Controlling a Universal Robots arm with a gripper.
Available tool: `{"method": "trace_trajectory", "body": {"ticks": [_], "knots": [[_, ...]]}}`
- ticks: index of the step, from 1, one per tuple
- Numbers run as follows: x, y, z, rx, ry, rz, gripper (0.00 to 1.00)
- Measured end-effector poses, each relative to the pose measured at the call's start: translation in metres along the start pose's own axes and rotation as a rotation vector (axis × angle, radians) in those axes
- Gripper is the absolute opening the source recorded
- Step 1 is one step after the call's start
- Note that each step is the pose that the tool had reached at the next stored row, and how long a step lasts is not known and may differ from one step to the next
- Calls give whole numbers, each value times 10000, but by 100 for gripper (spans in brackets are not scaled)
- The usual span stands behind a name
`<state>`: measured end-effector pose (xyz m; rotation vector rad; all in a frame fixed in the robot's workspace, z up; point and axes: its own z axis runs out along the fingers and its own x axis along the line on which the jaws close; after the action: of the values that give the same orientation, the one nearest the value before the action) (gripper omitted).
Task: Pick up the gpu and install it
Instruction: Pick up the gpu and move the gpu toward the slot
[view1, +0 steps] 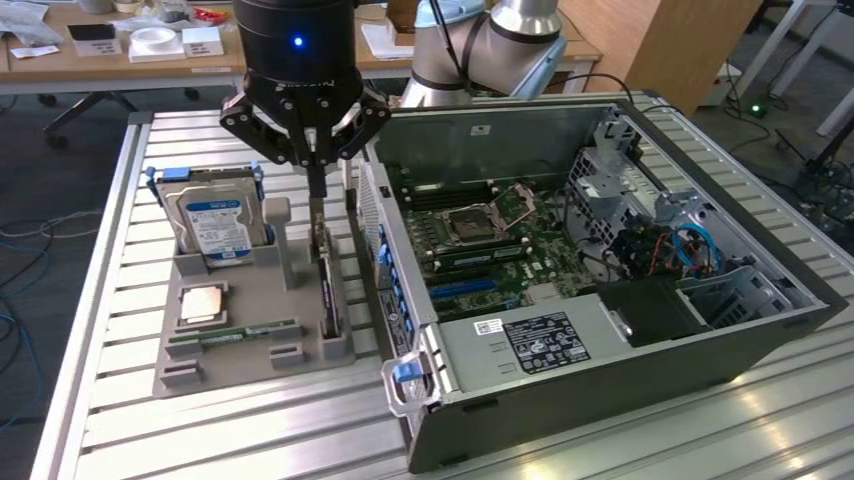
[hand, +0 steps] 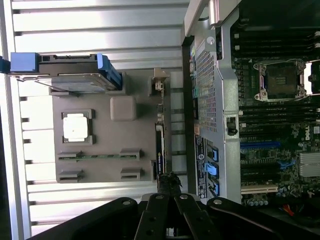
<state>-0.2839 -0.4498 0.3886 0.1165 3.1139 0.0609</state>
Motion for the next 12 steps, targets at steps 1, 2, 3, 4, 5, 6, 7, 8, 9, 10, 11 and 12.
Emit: {"method": "trace_trajectory", "body": {"ticks": [1,2,3,4,5,6,7,8,9,10,11,12], "knots": [[0,0,0,1,1,0,11],[0,0,0,0,0,0,11],[0,0,0,0,0,0,11],[0,0,0,1,1,0,17],[0,0,0,0,0,0,17],[0,0,0,0,0,0,23],[0,0,0,0,0,0,29],[0,0,0,0,1,0,29],[0,0,0,0,0,0,29],[0,0,0,0,0,0,36],[0,0,0,0,1,0,36],[0,0,0,0,0,0,36]]}}
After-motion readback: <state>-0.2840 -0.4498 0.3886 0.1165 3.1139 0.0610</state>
